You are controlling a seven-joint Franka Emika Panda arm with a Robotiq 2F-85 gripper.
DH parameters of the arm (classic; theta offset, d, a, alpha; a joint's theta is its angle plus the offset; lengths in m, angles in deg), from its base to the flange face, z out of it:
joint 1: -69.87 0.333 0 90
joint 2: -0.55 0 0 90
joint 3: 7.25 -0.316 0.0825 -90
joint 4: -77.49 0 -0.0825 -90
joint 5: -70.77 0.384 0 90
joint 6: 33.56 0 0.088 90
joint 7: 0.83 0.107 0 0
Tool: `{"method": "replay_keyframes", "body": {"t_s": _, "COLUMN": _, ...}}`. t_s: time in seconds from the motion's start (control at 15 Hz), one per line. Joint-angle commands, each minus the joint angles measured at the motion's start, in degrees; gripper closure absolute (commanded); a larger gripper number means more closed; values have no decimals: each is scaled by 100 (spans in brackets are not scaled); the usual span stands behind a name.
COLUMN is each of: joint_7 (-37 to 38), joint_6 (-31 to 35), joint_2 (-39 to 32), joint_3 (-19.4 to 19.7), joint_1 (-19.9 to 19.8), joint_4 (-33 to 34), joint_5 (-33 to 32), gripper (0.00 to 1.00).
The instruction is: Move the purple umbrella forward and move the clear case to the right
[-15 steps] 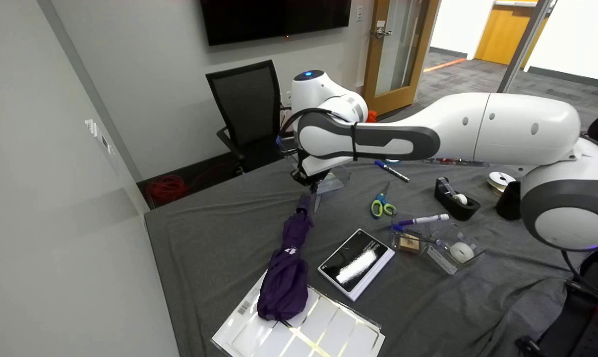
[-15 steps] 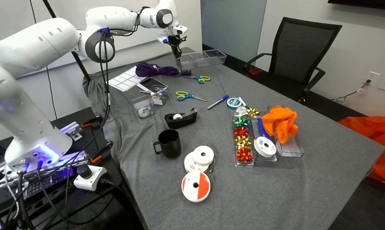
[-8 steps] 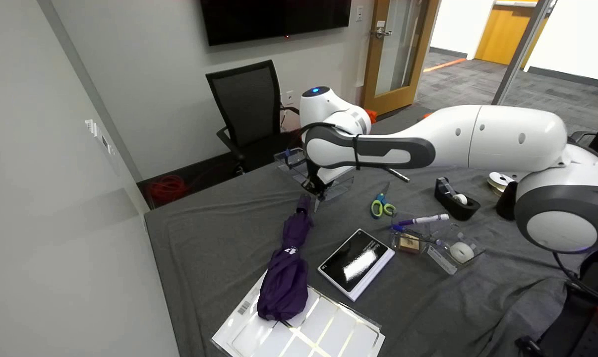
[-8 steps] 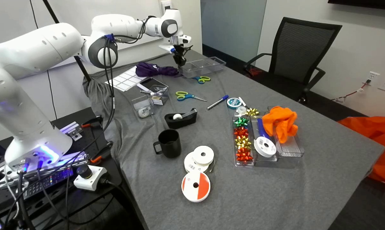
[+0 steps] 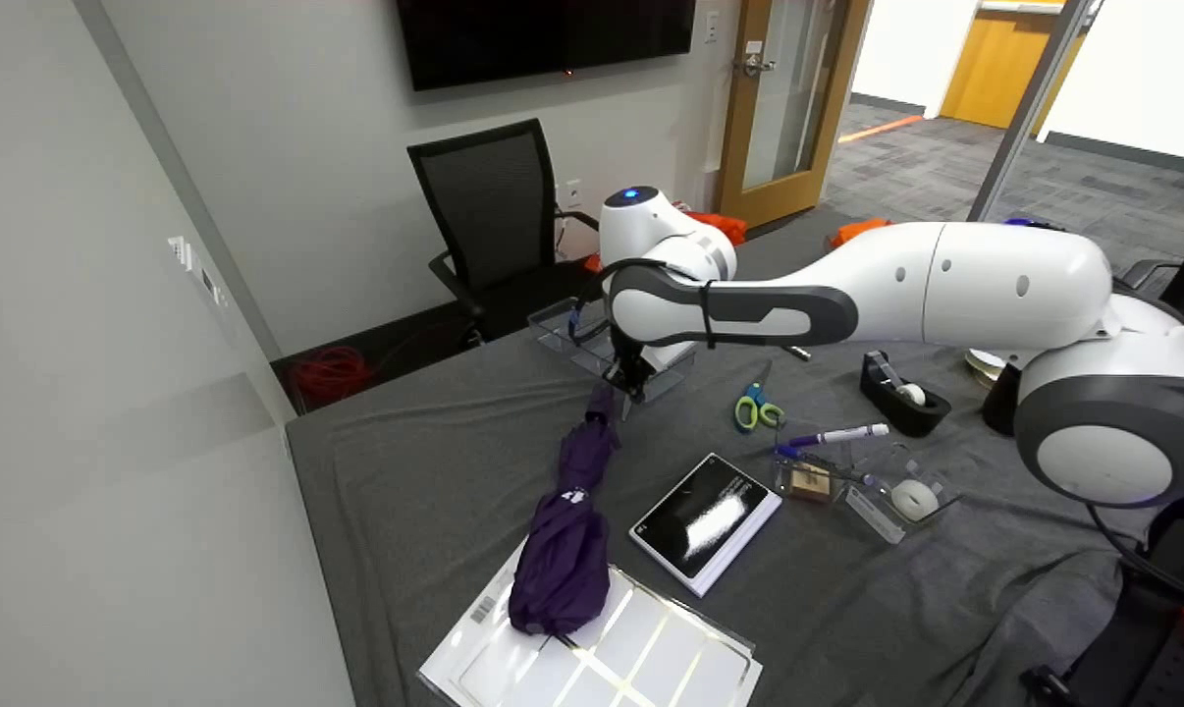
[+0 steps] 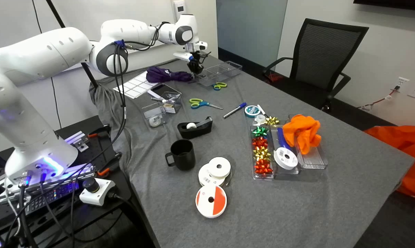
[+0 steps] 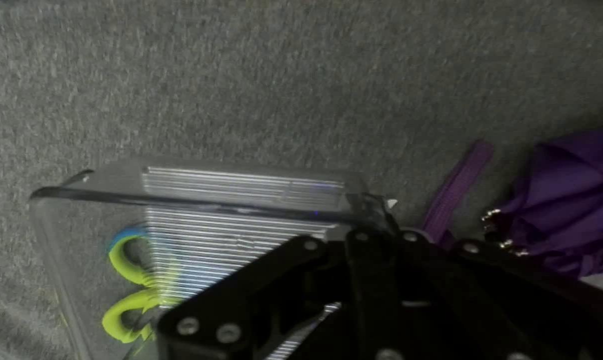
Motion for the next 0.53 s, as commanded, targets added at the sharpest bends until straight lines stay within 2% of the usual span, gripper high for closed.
{"method": "replay_keyframes", "body": {"t_s": 0.0, "joint_7": -592, "joint_6": 33, "joint_2": -85, "joint_3": 80, "joint_1": -37, "joint_4": 37, "joint_5": -133, "gripper": 71}}
{"method": "replay_keyframes", "body": {"t_s": 0.27, "joint_7": -869, "joint_6": -307, "joint_2": 18, "joint_3": 144, "joint_1": -138, "joint_4": 6, "joint_5": -217, "gripper": 44}}
{"method": "replay_keyframes", "body": {"t_s": 0.47, "joint_7": -945, "joint_6": -264, "joint_2": 53, "joint_3": 46, "joint_1": -248, "joint_4": 4, "joint_5": -100, "gripper": 21}}
